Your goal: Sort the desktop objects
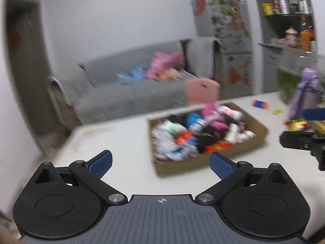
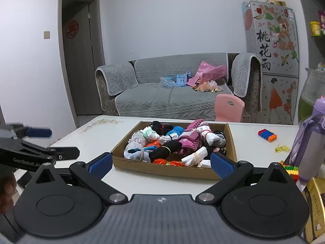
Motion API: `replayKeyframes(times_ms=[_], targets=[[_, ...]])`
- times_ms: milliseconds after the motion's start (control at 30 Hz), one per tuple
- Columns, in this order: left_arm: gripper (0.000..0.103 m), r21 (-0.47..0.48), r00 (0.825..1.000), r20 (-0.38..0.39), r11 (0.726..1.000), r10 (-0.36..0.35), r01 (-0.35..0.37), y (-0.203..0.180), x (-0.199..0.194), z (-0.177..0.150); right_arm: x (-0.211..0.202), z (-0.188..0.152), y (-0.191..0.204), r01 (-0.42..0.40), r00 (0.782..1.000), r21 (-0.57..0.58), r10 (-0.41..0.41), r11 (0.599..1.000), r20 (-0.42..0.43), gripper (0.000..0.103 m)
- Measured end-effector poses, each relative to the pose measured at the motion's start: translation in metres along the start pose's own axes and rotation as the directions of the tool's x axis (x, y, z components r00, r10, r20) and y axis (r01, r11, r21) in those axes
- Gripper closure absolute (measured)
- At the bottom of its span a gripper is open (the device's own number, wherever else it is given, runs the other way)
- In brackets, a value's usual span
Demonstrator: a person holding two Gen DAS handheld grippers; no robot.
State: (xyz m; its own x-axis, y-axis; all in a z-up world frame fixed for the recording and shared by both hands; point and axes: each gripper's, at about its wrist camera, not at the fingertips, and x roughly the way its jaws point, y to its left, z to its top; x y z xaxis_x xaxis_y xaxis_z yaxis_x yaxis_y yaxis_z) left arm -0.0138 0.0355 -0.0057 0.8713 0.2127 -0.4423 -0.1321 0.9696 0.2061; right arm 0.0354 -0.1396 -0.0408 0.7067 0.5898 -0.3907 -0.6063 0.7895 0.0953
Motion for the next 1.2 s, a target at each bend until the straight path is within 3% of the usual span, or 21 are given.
replayKeyframes(times_ms=[133,267,400,533,1200], targets=[[0.001,-0.072,0.995,-0.006,0.992,-0.102,0.101,0.005,-0.005,0.005,0.0,0.0,-0.001,0.004,1.0,0.003,-0.004,1.0,0.001,0.0],[0.001,-0.084,0.998,0.015,0.994,-0.069,0.07,0.005,-0.011,0.011,-0.001,-0.003,-0.003,0.0,1.0,0.011,0.0,1.0,-0.005,0.0],[0.0,-0.095,0.989,0.005,0.985,-0.147,0.147,0.001,-0.013,0.018,0.0,-0.005,-0.002,-0.003,1.0,0.012,0.003,1.0,-0.013,0.0],[0.0,-0.055,0.991,-0.004,0.99,-0.133,0.132,-0.01,-0.014,0.02,-0.001,-0.004,0.0,-0.005,1.0,0.003,0.005,1.0,-0.017,0.0],[0.0,-0.062,0.987,-0.025,0.986,-0.156,0.155,-0.016,-0.012,0.019,-0.002,-0.003,-0.003,0.021,1.0,-0.005,-0.021,1.0,-0.02,0.0]])
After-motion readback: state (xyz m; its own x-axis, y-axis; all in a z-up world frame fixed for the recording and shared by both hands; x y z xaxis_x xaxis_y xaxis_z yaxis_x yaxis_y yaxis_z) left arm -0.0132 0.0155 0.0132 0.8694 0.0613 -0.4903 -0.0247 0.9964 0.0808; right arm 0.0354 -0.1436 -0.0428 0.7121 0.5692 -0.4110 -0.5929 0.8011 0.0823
